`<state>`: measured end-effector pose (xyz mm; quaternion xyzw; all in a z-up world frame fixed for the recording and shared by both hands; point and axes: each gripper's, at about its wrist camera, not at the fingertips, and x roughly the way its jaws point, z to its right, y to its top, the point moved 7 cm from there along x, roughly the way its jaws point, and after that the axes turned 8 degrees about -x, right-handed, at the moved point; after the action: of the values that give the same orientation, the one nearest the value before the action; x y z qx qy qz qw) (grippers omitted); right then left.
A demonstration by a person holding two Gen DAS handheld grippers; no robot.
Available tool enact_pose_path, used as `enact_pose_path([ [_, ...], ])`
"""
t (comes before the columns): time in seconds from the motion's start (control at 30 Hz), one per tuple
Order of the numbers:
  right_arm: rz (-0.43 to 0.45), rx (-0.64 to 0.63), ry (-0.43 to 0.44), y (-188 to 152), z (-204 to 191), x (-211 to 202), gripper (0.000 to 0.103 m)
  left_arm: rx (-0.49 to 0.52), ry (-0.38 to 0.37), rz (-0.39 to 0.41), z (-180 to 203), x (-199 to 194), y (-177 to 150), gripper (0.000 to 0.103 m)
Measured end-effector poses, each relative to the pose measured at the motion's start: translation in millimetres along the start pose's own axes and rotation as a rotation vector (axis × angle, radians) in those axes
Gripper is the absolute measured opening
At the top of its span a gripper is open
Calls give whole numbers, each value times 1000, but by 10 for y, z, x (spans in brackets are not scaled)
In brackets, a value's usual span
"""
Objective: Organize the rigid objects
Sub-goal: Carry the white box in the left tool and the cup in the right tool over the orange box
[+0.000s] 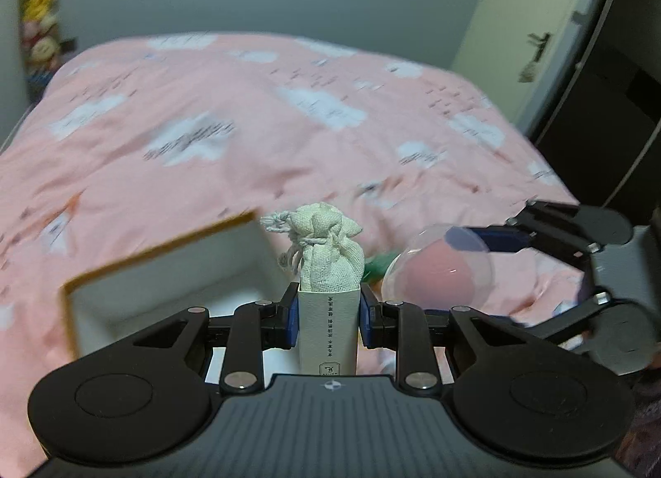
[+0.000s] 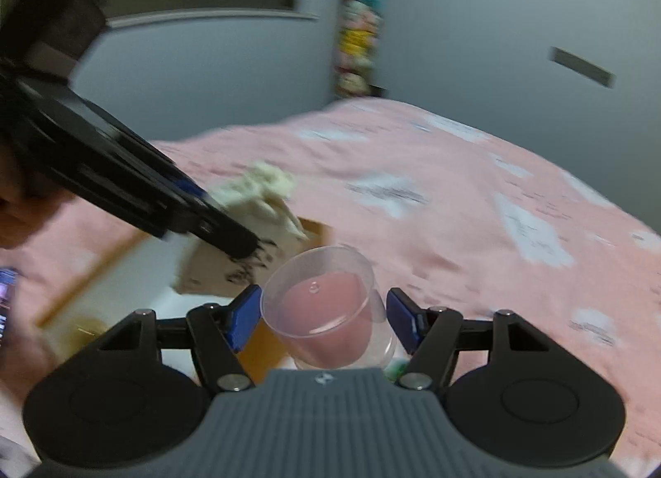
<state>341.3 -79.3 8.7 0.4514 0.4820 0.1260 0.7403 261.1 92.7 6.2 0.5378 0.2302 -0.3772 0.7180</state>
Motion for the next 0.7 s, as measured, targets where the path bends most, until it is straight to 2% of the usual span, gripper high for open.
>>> enact_pose_path([
  [0.13, 5, 12, 157, 174, -398, 167, 66, -79, 64, -116, -433, 40, -272, 31],
  [0.2, -13, -12, 200, 199, -585, 297, 66, -112, 90, -178, -629, 123, -422, 31],
  [0.3, -56, -44, 236, 204, -841, 501, 66, -174, 95, -263, -853, 269, -610, 30],
  [0.43, -110, -20, 276, 165, -974, 772, 66, -255, 78, -320, -1038, 451, -765, 30],
  [0.53, -143, -20, 274, 122, -982, 945, 66, -221, 106, -351, -1063, 569, -832, 30],
  [0.7, -189, -3, 266, 25, -926, 1135, 66, -223, 100, -396, -1060, 796, -885, 30],
])
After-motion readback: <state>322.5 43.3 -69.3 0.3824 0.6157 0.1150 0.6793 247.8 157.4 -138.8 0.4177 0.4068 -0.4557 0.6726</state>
